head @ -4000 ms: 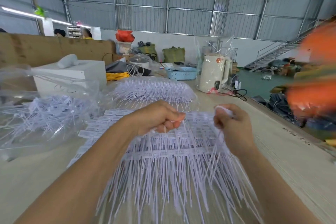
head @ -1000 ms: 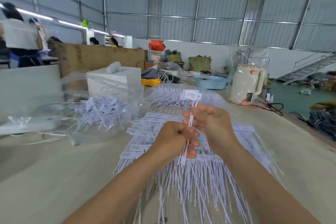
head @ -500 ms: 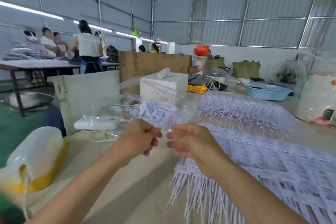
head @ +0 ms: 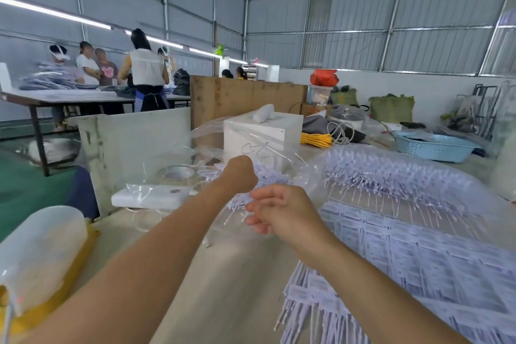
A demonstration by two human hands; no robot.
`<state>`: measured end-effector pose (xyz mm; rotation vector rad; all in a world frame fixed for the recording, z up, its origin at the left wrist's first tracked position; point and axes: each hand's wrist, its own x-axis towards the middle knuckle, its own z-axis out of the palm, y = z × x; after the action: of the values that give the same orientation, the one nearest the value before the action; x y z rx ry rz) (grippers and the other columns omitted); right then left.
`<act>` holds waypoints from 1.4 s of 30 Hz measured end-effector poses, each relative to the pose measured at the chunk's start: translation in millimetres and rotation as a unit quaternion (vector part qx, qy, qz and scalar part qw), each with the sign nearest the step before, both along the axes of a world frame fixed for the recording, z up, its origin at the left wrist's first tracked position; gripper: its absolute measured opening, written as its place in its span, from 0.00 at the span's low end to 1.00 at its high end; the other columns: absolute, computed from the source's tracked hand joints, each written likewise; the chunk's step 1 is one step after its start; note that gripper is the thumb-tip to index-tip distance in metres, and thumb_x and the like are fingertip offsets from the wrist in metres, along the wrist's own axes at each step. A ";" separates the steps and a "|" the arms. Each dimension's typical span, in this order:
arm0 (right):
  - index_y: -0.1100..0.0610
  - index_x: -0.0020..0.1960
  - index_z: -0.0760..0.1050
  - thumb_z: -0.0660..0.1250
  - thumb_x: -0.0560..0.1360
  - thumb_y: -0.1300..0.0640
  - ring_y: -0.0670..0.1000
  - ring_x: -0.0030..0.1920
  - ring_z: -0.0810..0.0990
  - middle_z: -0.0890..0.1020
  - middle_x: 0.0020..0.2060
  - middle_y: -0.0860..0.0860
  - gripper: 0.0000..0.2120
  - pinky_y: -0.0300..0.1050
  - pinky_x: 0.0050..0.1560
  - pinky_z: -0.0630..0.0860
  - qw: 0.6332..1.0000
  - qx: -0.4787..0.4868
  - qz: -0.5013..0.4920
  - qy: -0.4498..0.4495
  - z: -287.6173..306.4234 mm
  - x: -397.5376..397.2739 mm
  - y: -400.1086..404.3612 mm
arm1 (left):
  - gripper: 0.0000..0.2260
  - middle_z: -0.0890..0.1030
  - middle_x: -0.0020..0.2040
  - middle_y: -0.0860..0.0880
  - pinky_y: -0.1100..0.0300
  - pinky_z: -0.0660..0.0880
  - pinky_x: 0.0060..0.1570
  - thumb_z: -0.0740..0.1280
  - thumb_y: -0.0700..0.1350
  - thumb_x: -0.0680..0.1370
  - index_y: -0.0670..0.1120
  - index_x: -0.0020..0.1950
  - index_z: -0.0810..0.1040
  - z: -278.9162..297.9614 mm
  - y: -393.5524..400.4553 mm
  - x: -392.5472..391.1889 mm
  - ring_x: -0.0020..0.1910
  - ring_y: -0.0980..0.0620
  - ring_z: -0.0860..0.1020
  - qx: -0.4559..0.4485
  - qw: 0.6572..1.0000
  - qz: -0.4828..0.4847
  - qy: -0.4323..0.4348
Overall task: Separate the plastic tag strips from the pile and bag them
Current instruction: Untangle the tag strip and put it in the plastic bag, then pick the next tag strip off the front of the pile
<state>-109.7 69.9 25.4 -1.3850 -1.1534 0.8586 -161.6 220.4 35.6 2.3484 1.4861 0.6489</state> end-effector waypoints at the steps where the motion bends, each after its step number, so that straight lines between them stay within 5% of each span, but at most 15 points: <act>1: 0.58 0.48 0.76 0.66 0.75 0.66 0.46 0.31 0.81 0.81 0.41 0.55 0.05 0.37 0.34 0.79 1.000 -0.003 0.007 -0.016 -4.2 1.8 -2.3 | 0.08 0.78 0.52 0.41 0.58 0.71 0.48 0.57 0.37 0.78 0.39 0.39 0.70 -3.9 4.7 8.4 0.54 0.43 0.77 0.017 0.999 -0.005 0.042; 3: 0.55 0.45 0.76 0.66 0.75 0.66 0.45 0.31 0.81 0.81 0.41 0.54 0.07 0.36 0.34 0.78 0.999 -0.002 0.009 -0.042 -12.3 8.0 -8.4 | 0.08 0.77 0.57 0.41 0.56 0.73 0.53 0.58 0.36 0.77 0.38 0.54 0.74 -13.3 7.1 19.3 0.57 0.44 0.76 0.052 0.991 -0.001 0.122; 6: 0.54 0.45 0.76 0.65 0.75 0.67 0.46 0.33 0.82 0.82 0.41 0.55 0.08 0.36 0.35 0.78 0.998 -0.008 -0.008 -0.060 -20.1 21.2 -18.9 | 0.15 0.74 0.62 0.43 0.53 0.70 0.60 0.58 0.39 0.78 0.42 0.64 0.71 -27.6 8.6 27.7 0.63 0.44 0.72 0.067 0.969 0.015 0.236; 11: 0.57 0.47 0.76 0.64 0.75 0.69 0.48 0.35 0.83 0.82 0.41 0.55 0.08 0.38 0.38 0.80 0.999 -0.011 -0.022 -0.027 -17.9 36.3 -48.7 | 0.17 0.67 0.67 0.42 0.45 0.63 0.65 0.58 0.46 0.80 0.45 0.68 0.68 -1.5 -20.1 13.7 0.67 0.42 0.65 0.088 0.937 0.034 0.337; 16: 0.58 0.45 0.78 0.66 0.74 0.69 0.49 0.34 0.83 0.84 0.40 0.54 0.07 0.38 0.34 0.79 0.993 0.021 -0.112 -0.031 0.2 81.5 -105.0 | 0.13 0.74 0.59 0.43 0.51 0.67 0.56 0.61 0.50 0.79 0.45 0.58 0.76 39.3 -92.3 -3.8 0.60 0.42 0.70 0.252 0.927 0.075 0.269; 18: 0.59 0.45 0.79 0.66 0.74 0.69 0.48 0.32 0.83 0.84 0.38 0.54 0.07 0.37 0.32 0.78 0.983 0.029 -0.174 -0.047 3.5 107.9 -133.8 | 0.12 0.76 0.54 0.43 0.52 0.69 0.53 0.62 0.50 0.79 0.44 0.54 0.78 40.0 -128.1 2.8 0.56 0.42 0.73 0.270 0.947 -0.026 0.170; 20: 0.61 0.44 0.78 0.65 0.75 0.70 0.47 0.29 0.81 0.83 0.36 0.54 0.07 0.37 0.31 0.78 0.968 0.031 -0.242 -0.058 1.5 132.9 -162.2 | 0.10 0.81 0.50 0.45 0.57 0.73 0.51 0.64 0.48 0.78 0.43 0.50 0.81 32.4 -163.9 17.9 0.51 0.47 0.77 0.169 0.958 -0.225 0.053; 23: 0.66 0.43 0.77 0.64 0.74 0.73 0.44 0.24 0.78 0.80 0.34 0.58 0.05 0.34 0.27 0.75 0.947 0.017 -0.316 -0.052 -9.6 159.0 -196.4 | 0.10 0.82 0.49 0.49 0.64 0.73 0.49 0.67 0.49 0.77 0.44 0.50 0.82 8.3 -206.6 53.1 0.46 0.55 0.77 0.024 0.909 -0.410 0.070; 28: 0.68 0.43 0.76 0.64 0.73 0.74 0.52 0.31 0.79 0.80 0.37 0.64 0.04 0.37 0.32 0.77 0.943 0.008 -0.330 -0.040 -28.4 176.3 -222.3 | 0.20 0.77 0.42 0.47 0.56 0.73 0.46 0.67 0.61 0.73 0.44 0.43 0.76 -24.6 -225.7 103.4 0.47 0.45 0.78 0.015 0.898 -0.422 0.125; 33: 0.58 0.47 0.77 0.66 0.75 0.66 0.53 0.38 0.80 0.83 0.38 0.56 0.05 0.51 0.47 0.79 0.951 -0.043 -0.271 -0.143 -30.8 181.7 -225.7 | 0.14 0.80 0.39 0.48 0.58 0.73 0.42 0.72 0.55 0.72 0.43 0.42 0.80 -28.8 -231.3 118.7 0.40 0.50 0.78 0.003 0.907 -0.418 0.060; 37: 0.61 0.53 0.78 0.68 0.74 0.63 0.51 0.39 0.78 0.80 0.37 0.54 0.08 0.47 0.43 0.77 0.959 -0.057 -0.204 -0.190 -27.1 179.4 -227.0 | 0.08 0.77 0.35 0.54 0.65 0.70 0.36 0.70 0.49 0.75 0.51 0.38 0.74 -28.6 -229.9 118.4 0.34 0.57 0.74 -0.014 0.910 -0.414 -0.027; 42: 0.63 0.46 0.81 0.64 0.76 0.66 0.39 0.28 0.74 0.76 0.29 0.47 0.07 0.29 0.31 0.69 0.933 -0.094 -0.169 -0.303 -21.3 173.5 -230.5 | 0.12 0.76 0.39 0.55 0.64 0.70 0.37 0.72 0.58 0.70 0.53 0.44 0.74 -36.7 -229.1 110.5 0.36 0.59 0.74 -0.052 0.898 -0.435 0.035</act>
<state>63.7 -160.5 4.1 -2.0240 -1.2470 0.2960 -51.1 -8.6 -1.1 2.6021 0.3419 0.2302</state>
